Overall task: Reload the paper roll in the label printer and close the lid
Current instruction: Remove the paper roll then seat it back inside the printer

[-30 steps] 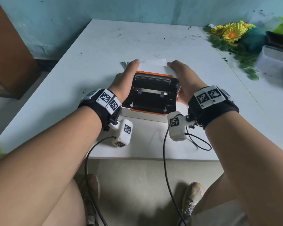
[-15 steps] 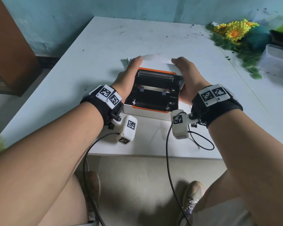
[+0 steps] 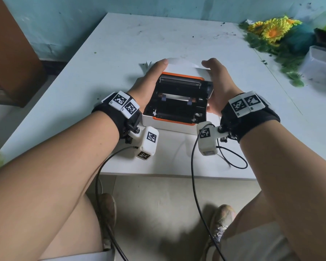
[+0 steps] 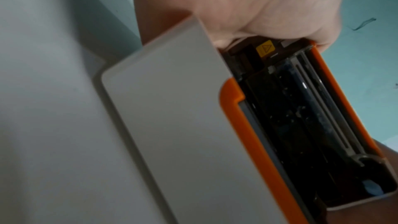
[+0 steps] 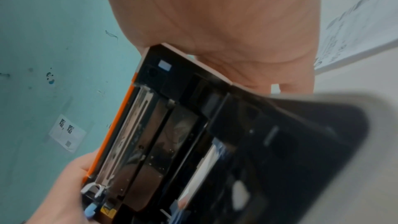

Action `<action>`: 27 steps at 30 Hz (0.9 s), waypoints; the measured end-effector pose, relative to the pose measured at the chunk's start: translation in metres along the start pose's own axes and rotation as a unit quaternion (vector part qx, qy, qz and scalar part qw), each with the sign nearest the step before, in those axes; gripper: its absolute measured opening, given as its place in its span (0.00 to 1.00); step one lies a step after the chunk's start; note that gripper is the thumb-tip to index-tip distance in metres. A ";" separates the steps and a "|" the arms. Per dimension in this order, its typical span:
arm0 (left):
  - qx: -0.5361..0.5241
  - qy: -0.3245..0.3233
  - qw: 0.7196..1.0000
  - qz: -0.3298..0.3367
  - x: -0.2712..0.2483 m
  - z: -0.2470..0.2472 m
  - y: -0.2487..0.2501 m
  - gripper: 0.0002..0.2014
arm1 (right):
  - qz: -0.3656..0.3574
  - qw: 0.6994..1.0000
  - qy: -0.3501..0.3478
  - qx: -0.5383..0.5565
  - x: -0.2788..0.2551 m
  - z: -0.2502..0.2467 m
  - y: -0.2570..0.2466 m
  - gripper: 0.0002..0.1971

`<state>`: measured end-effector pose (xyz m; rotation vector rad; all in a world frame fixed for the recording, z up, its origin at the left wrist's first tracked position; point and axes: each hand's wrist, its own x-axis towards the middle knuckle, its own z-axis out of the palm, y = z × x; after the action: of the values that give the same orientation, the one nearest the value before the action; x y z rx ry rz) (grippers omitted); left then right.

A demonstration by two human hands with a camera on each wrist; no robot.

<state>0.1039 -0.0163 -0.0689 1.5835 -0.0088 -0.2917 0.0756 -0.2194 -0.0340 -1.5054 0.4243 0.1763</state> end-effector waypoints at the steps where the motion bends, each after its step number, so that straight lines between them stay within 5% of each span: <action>1: 0.002 0.005 1.000 0.005 0.000 0.001 0.000 0.32 | 0.002 1.000 0.005 -0.009 -0.002 0.001 -0.001 0.28; 7: 0.010 0.032 0.999 0.020 -0.001 0.003 -0.002 0.35 | 0.012 0.998 0.022 -0.055 -0.012 0.005 -0.007 0.24; 14: 0.012 0.033 0.999 -0.006 0.009 0.000 -0.005 0.53 | 0.011 0.998 0.035 -0.048 -0.006 0.002 -0.008 0.24; 17: 0.013 0.028 1.000 0.000 0.010 0.002 -0.005 0.50 | 0.009 0.999 0.030 -0.028 -0.004 0.003 -0.009 0.21; 21: 0.009 0.041 0.999 -0.007 0.020 0.000 -0.010 0.60 | 0.026 1.000 0.001 0.003 -0.009 0.007 -0.010 0.11; 27: 0.012 0.043 0.999 -0.014 0.027 -0.003 -0.018 0.58 | 0.025 0.999 -0.008 0.030 -0.007 0.005 -0.007 0.12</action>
<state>0.1272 -0.0180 -0.0917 1.6207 0.0773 -0.2456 0.0730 -0.2138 -0.0252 -1.4350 0.4512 0.2138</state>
